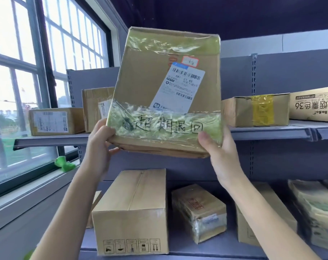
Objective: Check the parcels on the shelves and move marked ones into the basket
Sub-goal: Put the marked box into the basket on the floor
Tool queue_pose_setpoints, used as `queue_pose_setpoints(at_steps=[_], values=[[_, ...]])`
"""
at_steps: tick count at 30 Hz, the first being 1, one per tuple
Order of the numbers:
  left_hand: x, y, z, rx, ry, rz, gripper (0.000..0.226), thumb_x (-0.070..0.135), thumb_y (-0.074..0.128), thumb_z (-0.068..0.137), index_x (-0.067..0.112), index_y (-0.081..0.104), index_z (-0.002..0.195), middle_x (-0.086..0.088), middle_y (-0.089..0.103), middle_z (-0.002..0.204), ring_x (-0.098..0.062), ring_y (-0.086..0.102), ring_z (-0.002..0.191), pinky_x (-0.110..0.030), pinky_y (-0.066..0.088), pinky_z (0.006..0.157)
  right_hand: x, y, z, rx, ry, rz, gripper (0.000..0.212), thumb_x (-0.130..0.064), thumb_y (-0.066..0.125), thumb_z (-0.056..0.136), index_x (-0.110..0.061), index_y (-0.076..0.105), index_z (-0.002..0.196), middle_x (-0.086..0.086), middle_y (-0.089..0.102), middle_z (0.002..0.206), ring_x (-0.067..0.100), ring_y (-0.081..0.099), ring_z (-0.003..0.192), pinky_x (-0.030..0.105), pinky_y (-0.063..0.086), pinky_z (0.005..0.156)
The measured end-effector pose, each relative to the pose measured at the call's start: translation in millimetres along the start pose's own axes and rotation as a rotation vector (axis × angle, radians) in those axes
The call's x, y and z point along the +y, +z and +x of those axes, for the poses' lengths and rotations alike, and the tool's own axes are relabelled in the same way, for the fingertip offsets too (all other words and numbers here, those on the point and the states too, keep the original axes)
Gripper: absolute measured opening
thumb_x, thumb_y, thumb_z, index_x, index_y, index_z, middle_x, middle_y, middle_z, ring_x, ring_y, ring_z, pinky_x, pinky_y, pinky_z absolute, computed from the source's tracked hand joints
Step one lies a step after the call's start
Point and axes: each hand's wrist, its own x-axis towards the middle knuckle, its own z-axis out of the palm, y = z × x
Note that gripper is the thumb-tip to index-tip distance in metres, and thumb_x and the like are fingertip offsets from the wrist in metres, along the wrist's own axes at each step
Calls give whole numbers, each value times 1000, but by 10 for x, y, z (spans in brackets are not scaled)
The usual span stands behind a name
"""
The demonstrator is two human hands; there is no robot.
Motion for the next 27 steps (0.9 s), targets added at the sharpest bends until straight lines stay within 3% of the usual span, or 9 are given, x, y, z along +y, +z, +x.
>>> queue_pose_setpoints(at_steps=[3, 6, 8, 11, 13, 17, 19, 24, 27], values=[[37, -69, 38, -24, -3, 105, 33, 21, 53, 62, 24, 60, 94, -1, 64, 89, -25, 58, 87, -41, 43, 79, 58, 21, -79, -38, -16, -26, 73, -34, 63, 71, -24, 37, 138, -21, 57, 122, -12, 53, 108, 1, 41, 80], [57, -61, 13, -19, 28, 140, 34, 32, 65, 67, 25, 60, 101, -6, 67, 108, -31, 61, 105, -50, 46, 94, 56, 12, -77, -73, 13, -46, 74, -30, 66, 75, -23, 34, 141, -10, 55, 131, 0, 53, 116, 11, 45, 89], [45, -45, -18, -1, 58, 139, 35, 36, 68, 67, 31, 57, 100, -5, 66, 112, -30, 61, 108, -53, 45, 96, 15, -11, -55, -81, 44, -80, 63, -19, 67, 80, -24, 39, 137, -11, 59, 124, 0, 56, 112, 15, 46, 91], [14, -32, -52, -9, 58, 148, 39, 41, 68, 69, 35, 54, 105, -3, 65, 114, -28, 61, 107, -55, 46, 95, -67, -55, 0, -133, 80, -145, 44, -10, 64, 82, -34, 51, 116, -17, 65, 104, -7, 61, 93, 7, 47, 74], [-9, -51, -39, -25, 41, 131, 36, 36, 69, 73, 34, 54, 106, -3, 65, 111, -27, 62, 104, -52, 48, 92, -134, -64, 43, -140, 111, -154, 38, -11, 64, 81, -35, 54, 109, -16, 67, 100, -3, 63, 94, 13, 47, 76], [-108, -145, -29, -16, -37, 31, 26, 15, 63, 84, 25, 53, 106, -3, 69, 98, -13, 70, 76, -32, 57, 64, -180, -26, 90, -108, 205, -86, 35, -19, 63, 84, -31, 53, 115, -12, 68, 104, 5, 65, 95, 23, 52, 79], [-190, -193, -56, -31, -55, 13, 24, 14, 63, 83, 27, 56, 102, 0, 71, 95, -10, 69, 75, -29, 54, 63, -124, 35, 39, -119, 230, -70, 29, -17, 64, 83, -34, 55, 105, -14, 71, 93, 1, 68, 83, 18, 53, 66], [-296, -242, -107, -70, -44, -13, 41, 26, 68, 64, 27, 58, 104, 8, 73, 89, -3, 68, 77, -15, 52, 57, 21, 182, -104, -40, 228, -66, 37, -18, 73, 70, -29, 60, 104, -13, 74, 92, 7, 69, 90, 29, 52, 78], [-301, -236, -126, -80, -63, -32, 39, 30, 68, 62, 30, 59, 100, 11, 74, 88, -5, 69, 80, -18, 54, 61, 9, 187, -139, 8, 206, -33, 40, -25, 72, 60, -26, 62, 98, -11, 74, 88, 9, 70, 86, 26, 55, 72]])
